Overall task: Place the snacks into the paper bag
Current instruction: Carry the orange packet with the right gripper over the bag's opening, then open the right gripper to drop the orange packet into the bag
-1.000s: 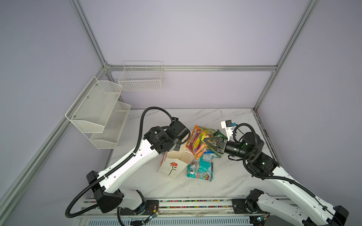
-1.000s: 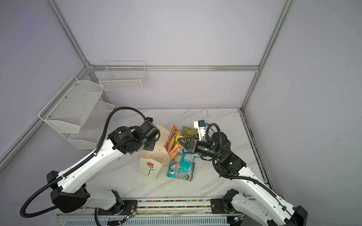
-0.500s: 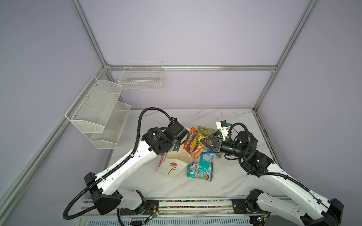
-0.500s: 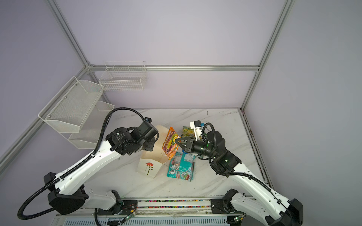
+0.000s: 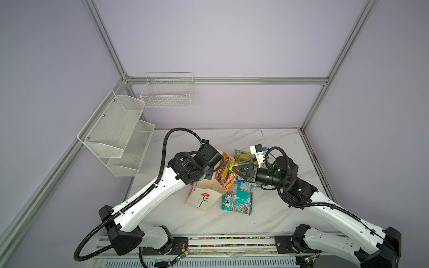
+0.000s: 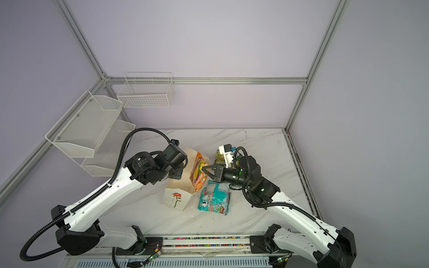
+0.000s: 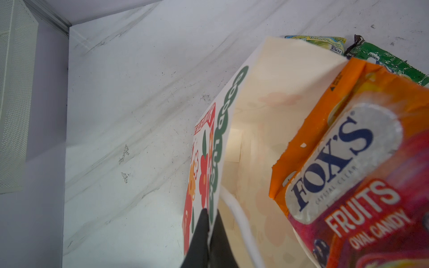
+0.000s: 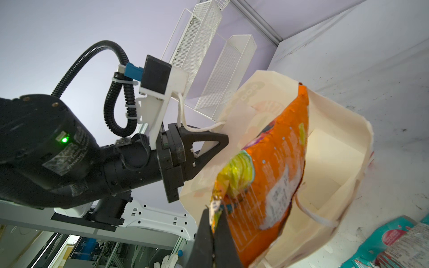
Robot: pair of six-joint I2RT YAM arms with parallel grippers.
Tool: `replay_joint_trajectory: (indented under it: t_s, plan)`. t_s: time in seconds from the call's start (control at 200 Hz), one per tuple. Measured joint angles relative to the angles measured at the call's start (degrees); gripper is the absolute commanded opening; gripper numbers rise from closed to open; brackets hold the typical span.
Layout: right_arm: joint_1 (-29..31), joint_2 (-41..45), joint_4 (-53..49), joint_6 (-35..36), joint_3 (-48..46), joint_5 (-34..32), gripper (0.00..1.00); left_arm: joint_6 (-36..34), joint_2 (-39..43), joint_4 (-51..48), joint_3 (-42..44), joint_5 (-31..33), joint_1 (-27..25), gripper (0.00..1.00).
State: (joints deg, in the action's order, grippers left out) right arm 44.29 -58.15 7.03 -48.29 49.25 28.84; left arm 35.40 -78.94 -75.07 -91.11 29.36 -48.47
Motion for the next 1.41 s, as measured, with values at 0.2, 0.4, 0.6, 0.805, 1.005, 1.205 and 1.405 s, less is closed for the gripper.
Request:
replay_joint_trajectory:
  t_s: [0.2, 0.4, 0.6, 0.805, 1.005, 1.205, 1.405]
  plan:
    - [1.29, -0.07, 0.57, -0.31, 0.00, -0.96, 0.00, 0.07, 0.00, 0.37, 0.00, 0.00, 0.00, 0.02]
    - [2.27, -2.10, 1.62, -0.37, 0.09, -1.09, 0.00, 0.61, 0.35, 0.50, 0.37, 0.00, 0.00, 0.02]
    - [3.43, -3.80, 1.86, -0.48, 0.85, -1.66, 0.00, 1.01, 1.25, 0.42, 0.66, 0.00, 0.00, 0.02]
    - [4.22, -4.13, 2.34, -0.50, 1.51, -2.29, 0.00, 1.03, 1.62, 0.52, 1.07, 0.00, 0.00, 0.02]
    - [4.48, -4.13, 2.54, -0.48, 1.64, -2.51, 0.17, 1.03, 1.75, 0.55, 1.07, 0.00, 0.00, 0.02]
    - [4.63, -3.98, 2.95, -0.24, 1.75, -2.56, 0.38, 1.01, 1.75, 0.74, 1.07, 0.02, 0.00, 0.02]
    - [4.63, -3.32, 3.08, 0.17, 2.38, -2.97, 0.41, 1.01, 1.75, 0.83, 1.09, 0.11, -0.04, 0.02]
